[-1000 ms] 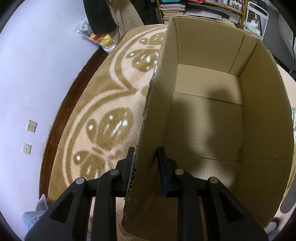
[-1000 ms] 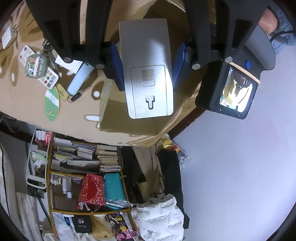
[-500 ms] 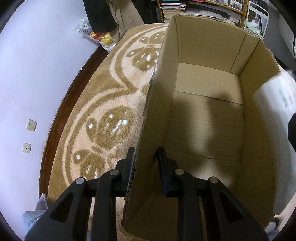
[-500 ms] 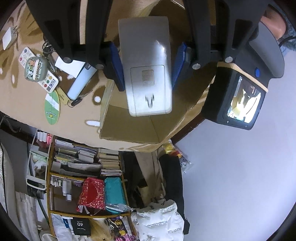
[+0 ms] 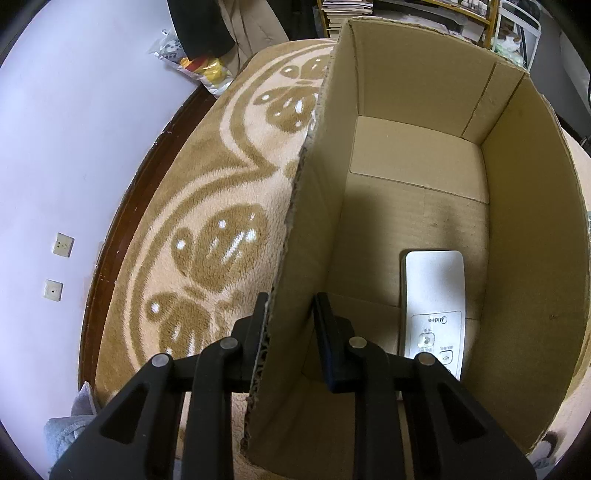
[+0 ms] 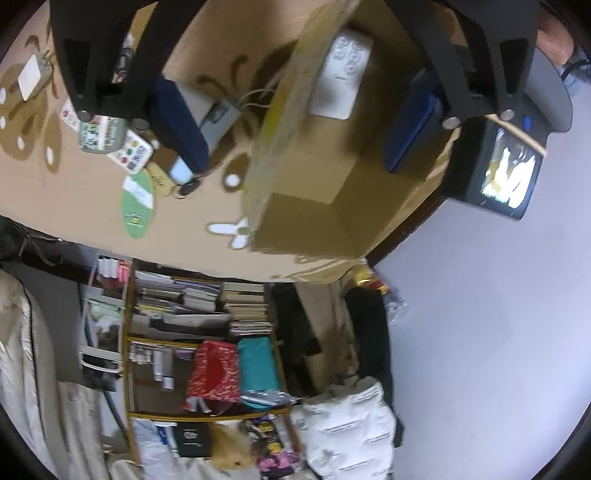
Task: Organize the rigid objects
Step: 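Carry the white plate into the box and release it with the right tool, then move the right tool to the white charger cube and grasp it, then lift the white charger cube into the box and open the right tool, then reach the right tool to the light-blue power bank and grasp it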
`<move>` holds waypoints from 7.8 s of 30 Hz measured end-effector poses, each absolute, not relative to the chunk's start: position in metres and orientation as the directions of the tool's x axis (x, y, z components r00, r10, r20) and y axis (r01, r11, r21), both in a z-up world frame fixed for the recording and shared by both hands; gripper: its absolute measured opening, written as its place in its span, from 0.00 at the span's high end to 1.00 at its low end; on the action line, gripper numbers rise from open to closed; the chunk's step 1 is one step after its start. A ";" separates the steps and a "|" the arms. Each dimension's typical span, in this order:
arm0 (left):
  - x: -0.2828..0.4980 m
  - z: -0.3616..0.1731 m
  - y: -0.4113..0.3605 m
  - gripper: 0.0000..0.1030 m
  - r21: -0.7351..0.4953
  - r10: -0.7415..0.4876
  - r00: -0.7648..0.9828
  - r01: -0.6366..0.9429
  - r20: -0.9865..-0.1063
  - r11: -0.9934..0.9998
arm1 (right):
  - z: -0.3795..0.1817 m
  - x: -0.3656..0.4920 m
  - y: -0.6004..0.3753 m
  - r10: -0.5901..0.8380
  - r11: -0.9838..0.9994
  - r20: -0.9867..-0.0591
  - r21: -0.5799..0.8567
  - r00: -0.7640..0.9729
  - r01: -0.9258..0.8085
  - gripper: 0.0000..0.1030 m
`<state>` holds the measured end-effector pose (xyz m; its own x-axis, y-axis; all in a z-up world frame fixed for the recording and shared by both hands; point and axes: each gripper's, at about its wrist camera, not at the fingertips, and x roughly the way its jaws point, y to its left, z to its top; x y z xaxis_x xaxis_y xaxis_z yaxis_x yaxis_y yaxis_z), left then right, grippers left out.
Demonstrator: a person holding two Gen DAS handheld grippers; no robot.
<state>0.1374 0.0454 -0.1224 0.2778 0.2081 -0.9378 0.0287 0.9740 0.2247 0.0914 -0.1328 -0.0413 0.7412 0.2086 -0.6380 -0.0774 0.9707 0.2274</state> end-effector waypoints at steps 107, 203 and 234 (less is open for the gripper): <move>0.136 -0.123 0.038 0.79 0.256 0.234 0.289 0.043 -0.928 0.966 | -0.070 0.103 -0.185 0.104 0.944 -0.642 0.305 0.760 0.128 0.35; 0.138 -0.128 0.054 0.77 0.212 0.206 0.232 0.002 -0.951 0.977 | -0.156 0.152 -0.196 0.122 0.950 -0.825 0.257 0.551 0.175 0.42; 0.138 -0.125 0.053 0.77 0.208 0.204 0.233 -0.010 -0.951 0.978 | -0.154 0.143 -0.202 0.024 0.960 -0.850 0.166 0.526 0.225 0.72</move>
<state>0.1377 0.0532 -0.1249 0.2330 0.2044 -0.9508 -0.0099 0.9781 0.2079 0.1427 -0.2022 -0.1544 0.5256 0.0240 -0.8504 0.2252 0.9600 0.1663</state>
